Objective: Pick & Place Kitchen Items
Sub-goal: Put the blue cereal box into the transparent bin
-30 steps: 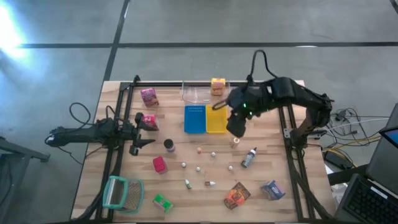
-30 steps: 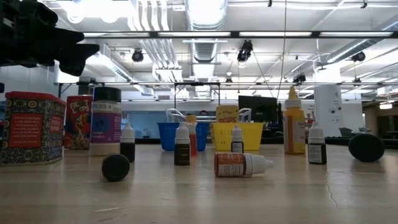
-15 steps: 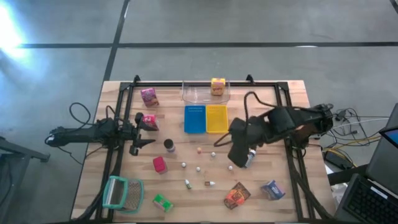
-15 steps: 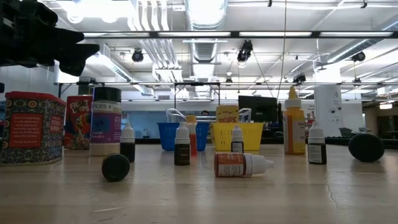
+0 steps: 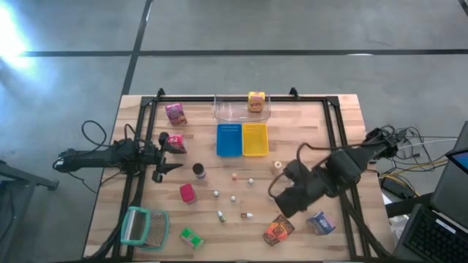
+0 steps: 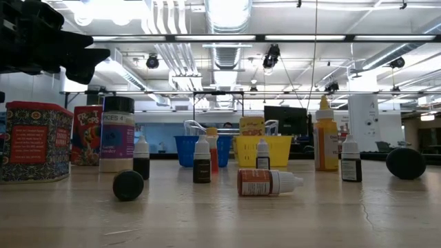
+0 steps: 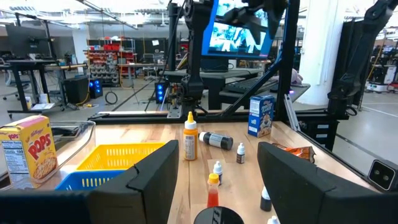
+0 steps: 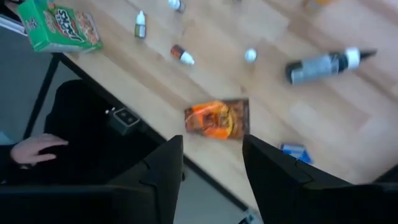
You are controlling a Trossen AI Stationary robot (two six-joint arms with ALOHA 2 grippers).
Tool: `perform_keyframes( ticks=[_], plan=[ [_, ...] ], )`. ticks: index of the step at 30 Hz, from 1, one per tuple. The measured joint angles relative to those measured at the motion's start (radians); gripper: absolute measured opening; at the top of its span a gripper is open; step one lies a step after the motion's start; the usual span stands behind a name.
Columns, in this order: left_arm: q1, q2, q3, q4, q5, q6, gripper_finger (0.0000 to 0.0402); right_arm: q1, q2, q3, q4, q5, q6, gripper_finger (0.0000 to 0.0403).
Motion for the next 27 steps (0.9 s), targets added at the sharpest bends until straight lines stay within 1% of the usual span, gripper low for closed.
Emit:
perform_keyframes(
  ticks=[2, 7, 15, 18, 23, 25, 27],
  plan=[
    [0.0, 0.0, 0.0, 0.0, 0.0, 0.0, 0.0226, 0.027, 0.0, 0.0, 0.0, 0.0, 0.05, 0.0171],
    [0.0, 0.0, 0.0, 0.0, 0.0, 0.0, 0.0226, 0.077, 0.0, 0.0, 0.0, 0.0, 0.112, 0.0178],
    [0.0, 0.0, 0.0, 0.0, 0.0, 0.0, 0.0226, 0.176, 0.0, -0.044, 0.0, -0.001, 0.234, 0.0161],
    [0.0, 0.0, 0.0, 0.0, 0.0, 0.0, 0.0226, 0.231, 0.0, -0.079, 0.001, -0.032, 0.324, 0.016],
    [0.0, 0.0, 0.0, 0.0, 0.0, 0.0, 0.0226, 0.34, 0.0, -0.141, 0.002, -0.094, 0.532, 0.018],
    [0.0, 0.0, 0.0, 0.0, 0.0, 0.0, 0.0226, 0.375, 0.0, -0.168, 0.003, -0.121, 0.585, 0.0192],
    [0.0, 0.0, 0.0, 0.0, 0.0, 0.0, 0.0226, 0.4, 0.0, -0.202, 0.013, -0.124, 0.602, 0.0204]
  ],
)
